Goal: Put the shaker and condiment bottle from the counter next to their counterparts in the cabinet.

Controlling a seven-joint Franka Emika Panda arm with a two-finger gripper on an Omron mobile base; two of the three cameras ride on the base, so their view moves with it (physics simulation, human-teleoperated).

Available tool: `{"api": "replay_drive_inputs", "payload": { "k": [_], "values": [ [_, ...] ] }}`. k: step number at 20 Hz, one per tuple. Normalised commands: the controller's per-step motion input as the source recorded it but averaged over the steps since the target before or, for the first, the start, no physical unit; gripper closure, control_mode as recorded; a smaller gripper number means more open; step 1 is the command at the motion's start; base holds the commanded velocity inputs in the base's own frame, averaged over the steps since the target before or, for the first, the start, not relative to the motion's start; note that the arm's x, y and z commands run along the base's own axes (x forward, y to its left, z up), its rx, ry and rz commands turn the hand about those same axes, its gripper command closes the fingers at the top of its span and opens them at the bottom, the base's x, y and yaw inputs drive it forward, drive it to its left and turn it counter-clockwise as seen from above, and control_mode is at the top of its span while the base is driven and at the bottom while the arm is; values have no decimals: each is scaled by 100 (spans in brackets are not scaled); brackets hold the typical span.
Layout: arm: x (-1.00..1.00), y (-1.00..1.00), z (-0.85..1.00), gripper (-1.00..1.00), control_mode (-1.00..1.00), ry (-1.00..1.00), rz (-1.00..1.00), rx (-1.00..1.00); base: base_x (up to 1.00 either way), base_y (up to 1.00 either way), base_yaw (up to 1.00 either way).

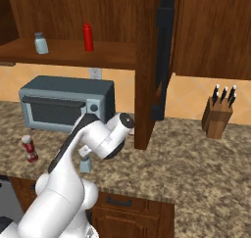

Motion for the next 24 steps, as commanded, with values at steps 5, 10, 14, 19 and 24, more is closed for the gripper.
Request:
{"api": "replay_drive_inputs", "payload": {
  "k": [5, 10, 14, 19, 24],
  "values": [
    [-10, -4, -17, -100, -100, -19, 29, 7, 0, 0, 0],
    [-3, 0, -29, -100, -100, -18, 22, 2, 0, 0, 0],
    [0, 0, -26, -100, -100, -4, 6, 1, 0, 0, 0],
    [0, 2, -22, -100, -100, 0, 0, 0, 0, 0, 0],
    [0, 13, -21, -100, -100, 0, 0, 1, 0, 0, 0]
  ]
}}
